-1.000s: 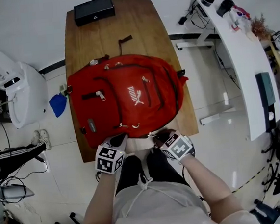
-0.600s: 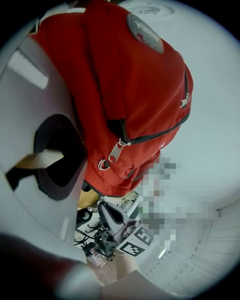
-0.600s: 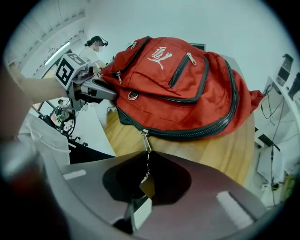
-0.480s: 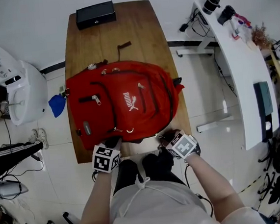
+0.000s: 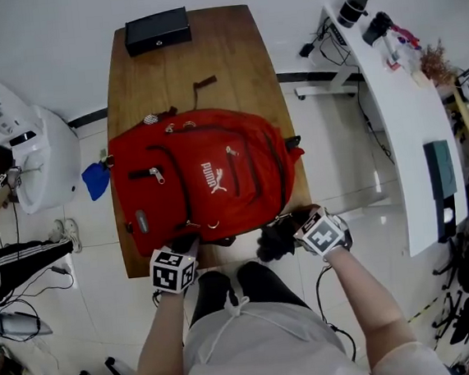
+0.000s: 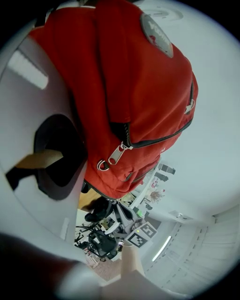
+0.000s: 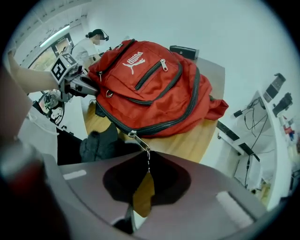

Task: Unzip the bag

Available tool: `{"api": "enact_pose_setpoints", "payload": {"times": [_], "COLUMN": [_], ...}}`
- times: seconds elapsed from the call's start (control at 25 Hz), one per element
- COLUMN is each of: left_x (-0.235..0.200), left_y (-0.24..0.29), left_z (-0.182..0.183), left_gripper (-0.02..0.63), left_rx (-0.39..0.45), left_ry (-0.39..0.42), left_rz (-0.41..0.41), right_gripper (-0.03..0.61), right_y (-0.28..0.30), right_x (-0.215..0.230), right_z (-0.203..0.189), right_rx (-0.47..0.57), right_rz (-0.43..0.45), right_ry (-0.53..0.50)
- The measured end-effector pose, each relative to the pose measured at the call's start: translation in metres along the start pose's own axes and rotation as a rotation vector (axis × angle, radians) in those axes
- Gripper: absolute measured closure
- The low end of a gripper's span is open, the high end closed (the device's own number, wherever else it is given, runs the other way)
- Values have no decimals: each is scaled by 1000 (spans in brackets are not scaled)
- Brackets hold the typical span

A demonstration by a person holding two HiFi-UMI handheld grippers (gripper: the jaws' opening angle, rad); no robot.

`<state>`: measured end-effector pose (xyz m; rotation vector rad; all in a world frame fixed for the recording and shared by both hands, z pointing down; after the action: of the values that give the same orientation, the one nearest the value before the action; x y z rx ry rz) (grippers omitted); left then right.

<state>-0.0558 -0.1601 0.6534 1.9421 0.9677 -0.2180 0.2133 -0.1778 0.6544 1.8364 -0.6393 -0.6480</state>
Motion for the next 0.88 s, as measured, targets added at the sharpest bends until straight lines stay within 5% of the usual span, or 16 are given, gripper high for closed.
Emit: {"api": "enact_pose_setpoints", "payload": {"times": [0.6, 0.88], "left_x": [-3, -5], "left_y": [1, 3], "left_z": [2, 1], "left_gripper": [607, 607], "left_rx": [5, 2], "left_ry": [-38, -53], "left_rz": [18, 25], "right_gripper": [555, 551], "right_y": [8, 16], "right_x": [60, 61], "right_z": [10, 11], "right_rx": [0, -8], "right_rz": [-102, -100], "right_ry": [-112, -23]}}
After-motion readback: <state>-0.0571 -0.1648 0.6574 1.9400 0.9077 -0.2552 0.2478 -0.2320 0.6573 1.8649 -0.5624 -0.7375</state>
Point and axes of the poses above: the fingertips, and each gripper's own axes: y forward along the fingers, x to its right, z out of its top, the point moved 1 cm from there along -y, backward along the fingers, and after that the axes turned 13 degrees about -z, right-handed, at the moved point
